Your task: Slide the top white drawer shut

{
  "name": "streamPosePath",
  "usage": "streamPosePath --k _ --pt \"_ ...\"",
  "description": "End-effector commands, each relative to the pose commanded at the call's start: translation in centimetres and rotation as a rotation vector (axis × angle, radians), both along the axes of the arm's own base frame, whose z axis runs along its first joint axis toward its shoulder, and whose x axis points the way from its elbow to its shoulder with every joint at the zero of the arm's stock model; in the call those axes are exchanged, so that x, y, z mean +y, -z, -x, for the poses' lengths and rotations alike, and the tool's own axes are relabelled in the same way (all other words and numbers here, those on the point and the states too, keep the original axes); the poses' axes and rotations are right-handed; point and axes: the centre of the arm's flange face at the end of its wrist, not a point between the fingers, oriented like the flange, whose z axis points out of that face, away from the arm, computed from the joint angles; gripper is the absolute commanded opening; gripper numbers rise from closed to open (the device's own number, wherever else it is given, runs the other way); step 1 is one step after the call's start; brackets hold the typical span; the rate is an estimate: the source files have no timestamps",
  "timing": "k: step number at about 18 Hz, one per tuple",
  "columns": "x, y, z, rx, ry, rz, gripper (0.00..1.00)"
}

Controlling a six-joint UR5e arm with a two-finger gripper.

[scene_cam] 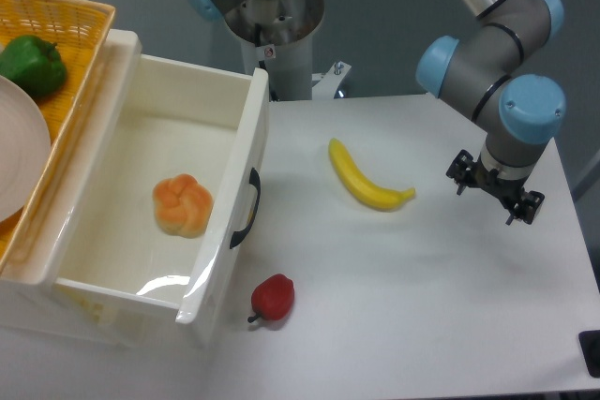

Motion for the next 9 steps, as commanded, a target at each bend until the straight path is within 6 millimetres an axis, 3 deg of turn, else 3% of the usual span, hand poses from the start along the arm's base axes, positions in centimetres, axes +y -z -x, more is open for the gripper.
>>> streamPosePath --k 6,9 --pt "-0.1 0.5 -0.5 -0.020 -0.007 -0.016 1.00" --pt "0.1 1.7 -2.9 -0.068 -0.047 -0.118 1.00"
